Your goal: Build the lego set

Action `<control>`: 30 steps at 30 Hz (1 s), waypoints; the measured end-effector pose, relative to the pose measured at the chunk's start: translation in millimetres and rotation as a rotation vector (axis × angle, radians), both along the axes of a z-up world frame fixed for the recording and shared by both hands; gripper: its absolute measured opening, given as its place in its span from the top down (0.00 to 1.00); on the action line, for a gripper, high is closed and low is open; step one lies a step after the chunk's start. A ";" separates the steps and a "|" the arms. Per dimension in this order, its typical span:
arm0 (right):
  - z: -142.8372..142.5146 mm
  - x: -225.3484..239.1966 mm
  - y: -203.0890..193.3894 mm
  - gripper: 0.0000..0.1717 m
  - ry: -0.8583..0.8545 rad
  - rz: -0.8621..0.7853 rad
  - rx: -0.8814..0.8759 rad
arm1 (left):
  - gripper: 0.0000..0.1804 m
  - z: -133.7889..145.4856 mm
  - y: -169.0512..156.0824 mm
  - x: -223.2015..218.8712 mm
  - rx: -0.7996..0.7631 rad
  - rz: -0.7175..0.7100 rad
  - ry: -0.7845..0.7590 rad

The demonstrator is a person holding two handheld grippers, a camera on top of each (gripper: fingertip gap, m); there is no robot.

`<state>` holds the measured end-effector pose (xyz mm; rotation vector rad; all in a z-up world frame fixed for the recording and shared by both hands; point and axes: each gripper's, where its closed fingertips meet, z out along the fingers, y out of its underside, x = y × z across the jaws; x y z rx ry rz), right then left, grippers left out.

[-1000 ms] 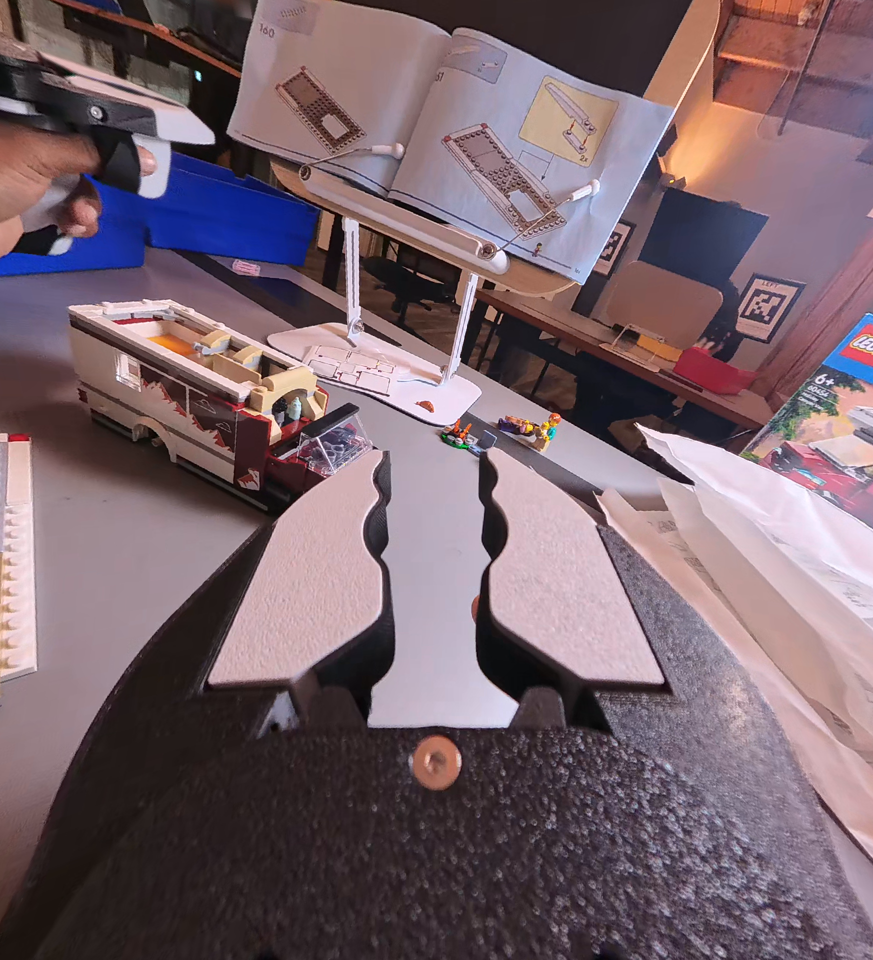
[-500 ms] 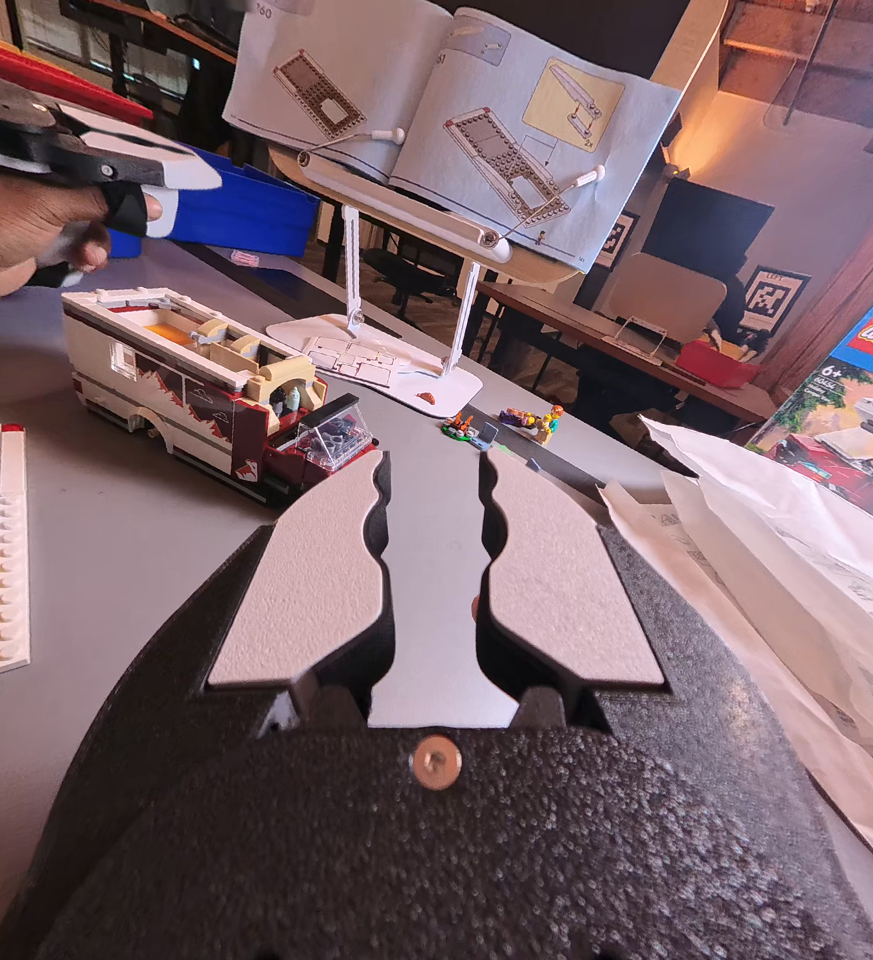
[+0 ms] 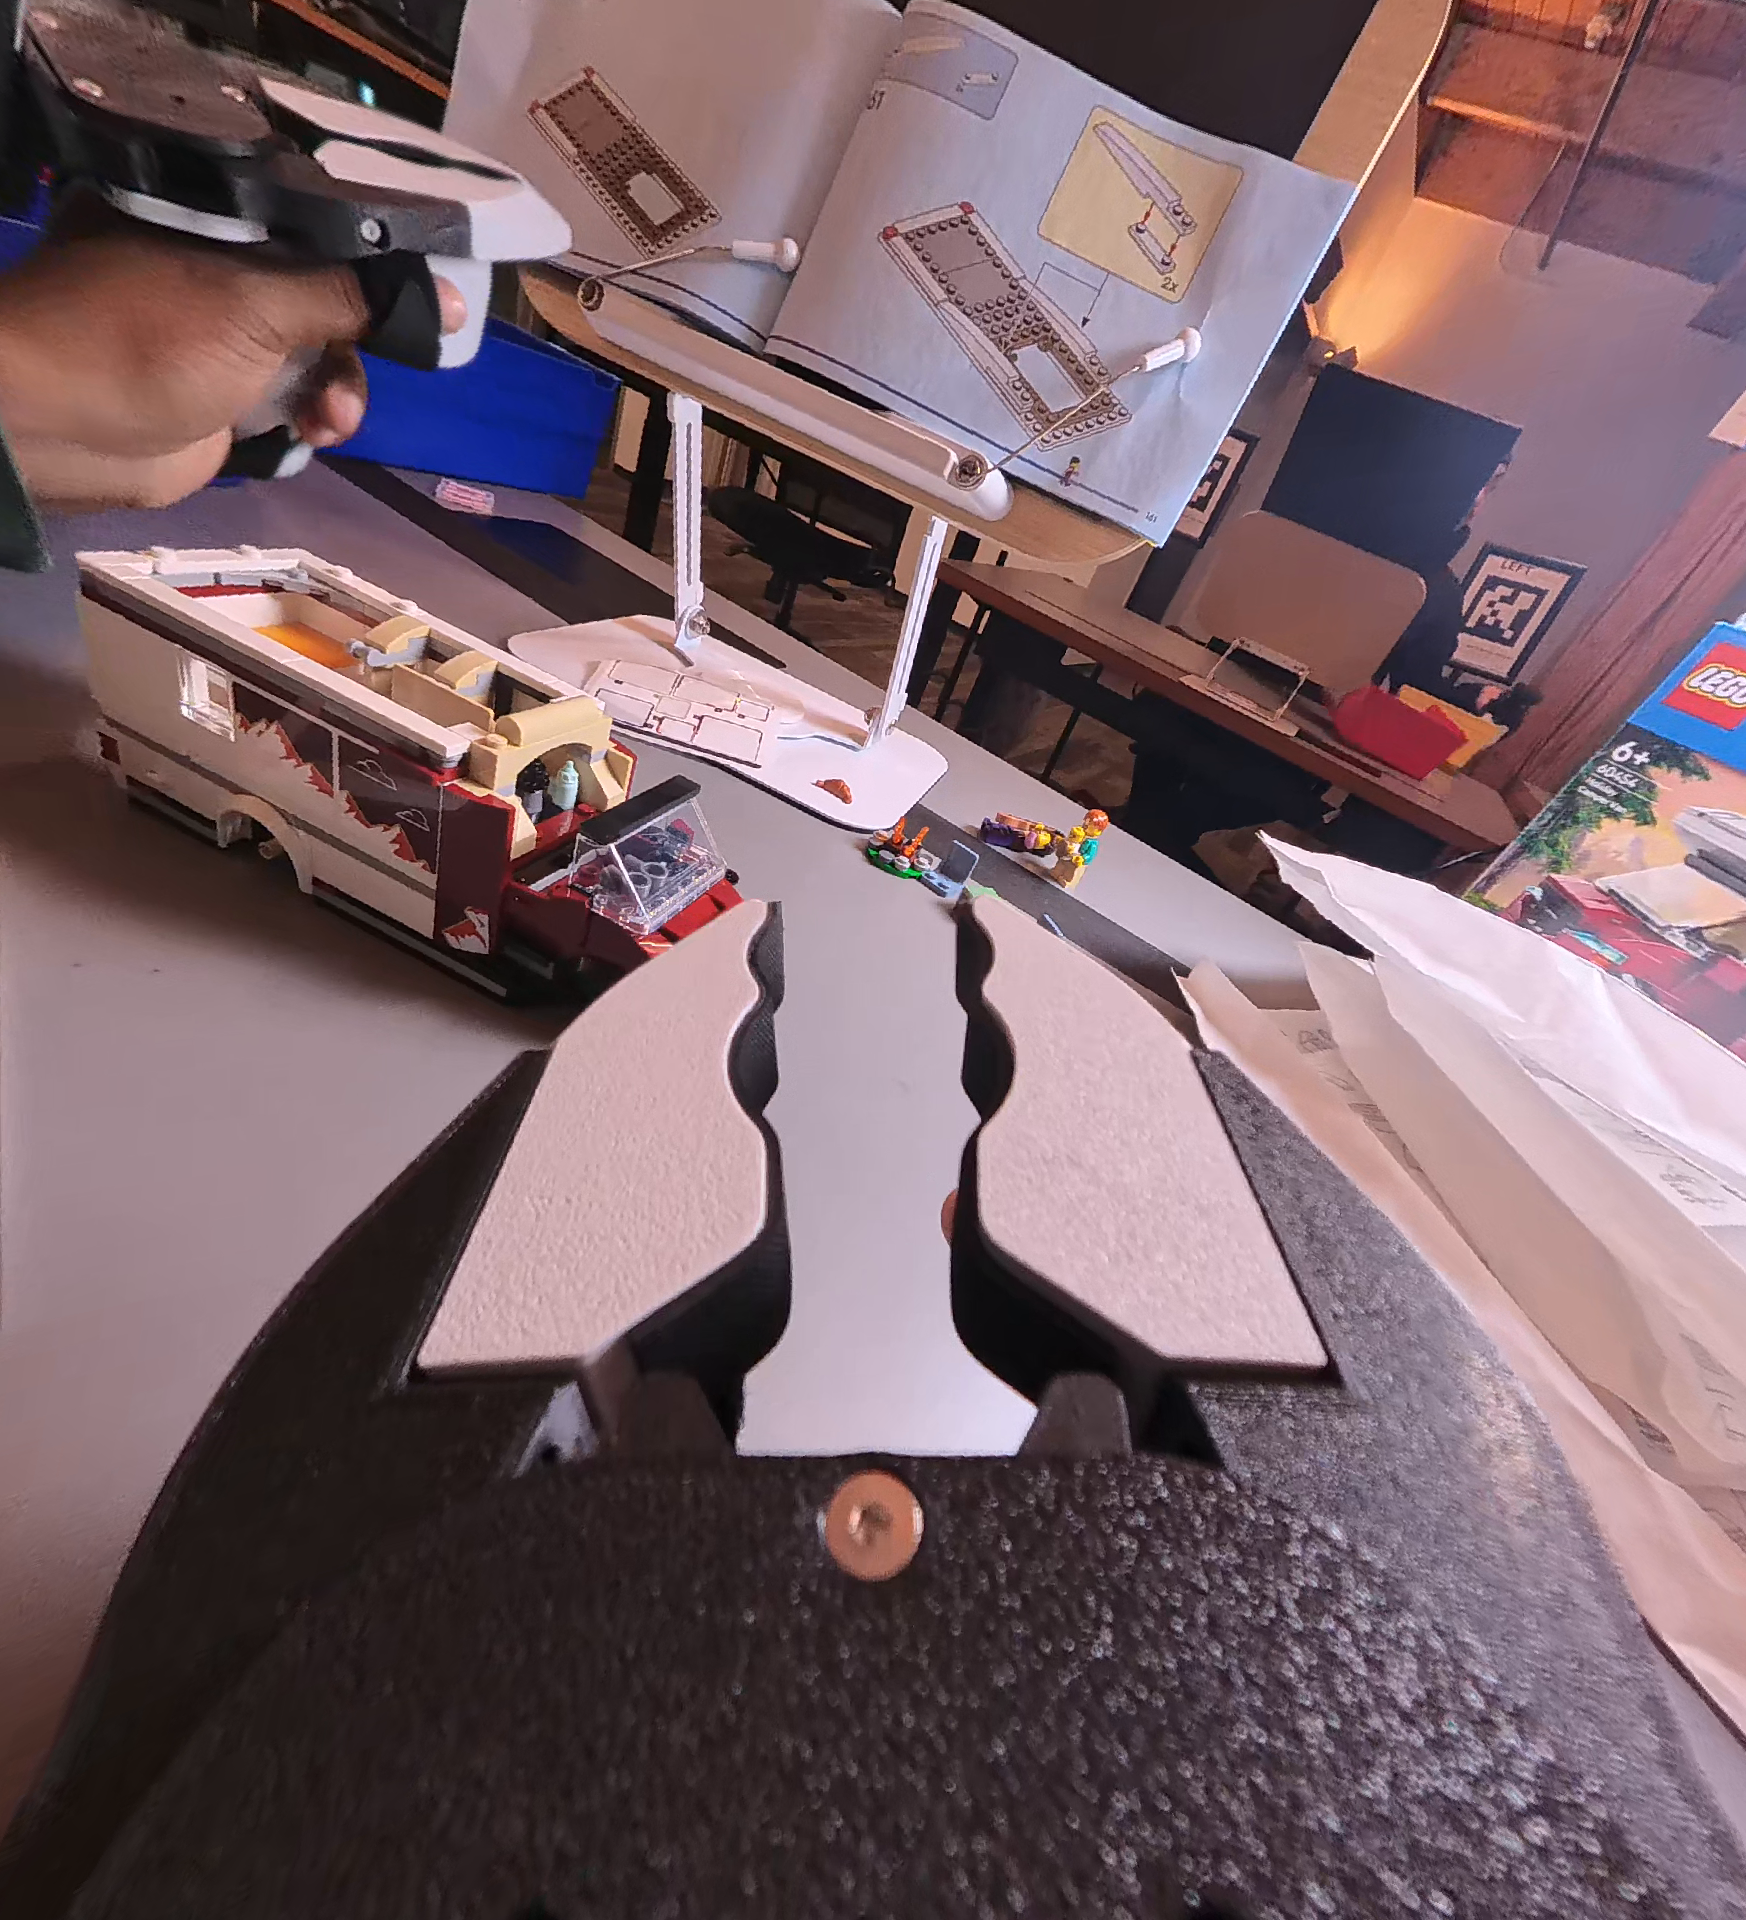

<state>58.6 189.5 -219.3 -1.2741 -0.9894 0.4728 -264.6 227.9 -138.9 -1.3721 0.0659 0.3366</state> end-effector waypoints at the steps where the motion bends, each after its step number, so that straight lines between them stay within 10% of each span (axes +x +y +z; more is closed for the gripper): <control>1: -0.1 0.3 0.6 0.82 -0.001 -0.003 0.001 | 1.00 4.1 4.8 1.6 0.009 -0.005 0.002; 30: -2.6 -1.1 2.5 0.83 -0.024 -0.005 0.004 | 1.00 7.4 37.4 -5.9 -0.037 -0.012 -0.041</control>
